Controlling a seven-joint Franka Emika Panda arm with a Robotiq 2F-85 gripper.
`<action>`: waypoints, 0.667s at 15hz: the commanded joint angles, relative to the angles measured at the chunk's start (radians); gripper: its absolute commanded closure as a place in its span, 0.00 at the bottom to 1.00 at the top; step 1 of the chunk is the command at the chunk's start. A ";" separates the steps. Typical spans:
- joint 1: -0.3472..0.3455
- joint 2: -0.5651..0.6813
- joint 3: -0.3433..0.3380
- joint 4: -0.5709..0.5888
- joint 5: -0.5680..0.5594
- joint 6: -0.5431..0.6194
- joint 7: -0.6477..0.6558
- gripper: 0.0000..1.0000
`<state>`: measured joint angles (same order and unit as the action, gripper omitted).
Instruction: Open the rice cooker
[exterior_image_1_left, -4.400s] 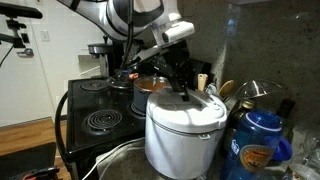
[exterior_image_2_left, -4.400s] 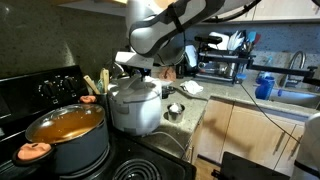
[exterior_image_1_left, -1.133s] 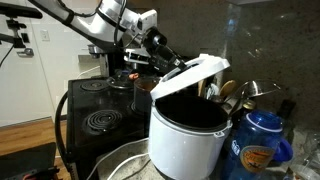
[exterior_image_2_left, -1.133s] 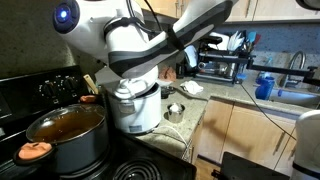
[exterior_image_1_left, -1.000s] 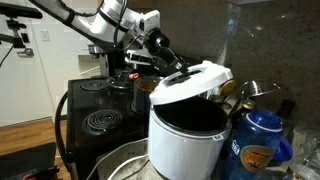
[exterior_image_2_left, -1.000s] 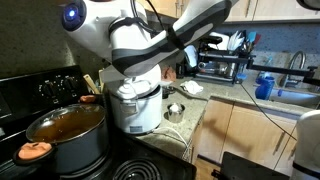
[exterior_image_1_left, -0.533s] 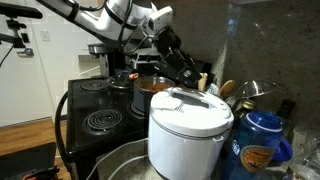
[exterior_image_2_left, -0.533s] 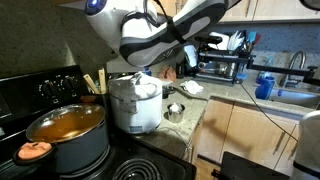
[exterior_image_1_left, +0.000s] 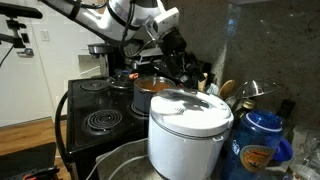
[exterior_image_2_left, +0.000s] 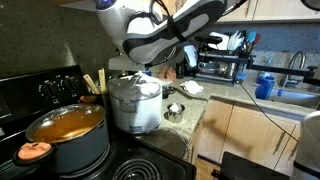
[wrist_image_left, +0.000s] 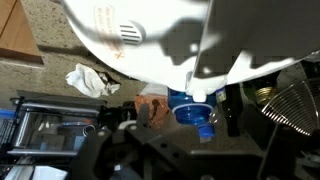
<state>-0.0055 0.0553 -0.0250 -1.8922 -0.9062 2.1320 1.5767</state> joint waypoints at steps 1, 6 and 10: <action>-0.012 -0.019 -0.004 -0.001 0.116 0.044 -0.072 0.00; -0.030 -0.041 -0.014 -0.002 0.399 0.090 -0.310 0.00; -0.032 -0.064 -0.023 0.016 0.571 0.043 -0.495 0.00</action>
<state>-0.0319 0.0169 -0.0464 -1.8888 -0.4327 2.2057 1.2000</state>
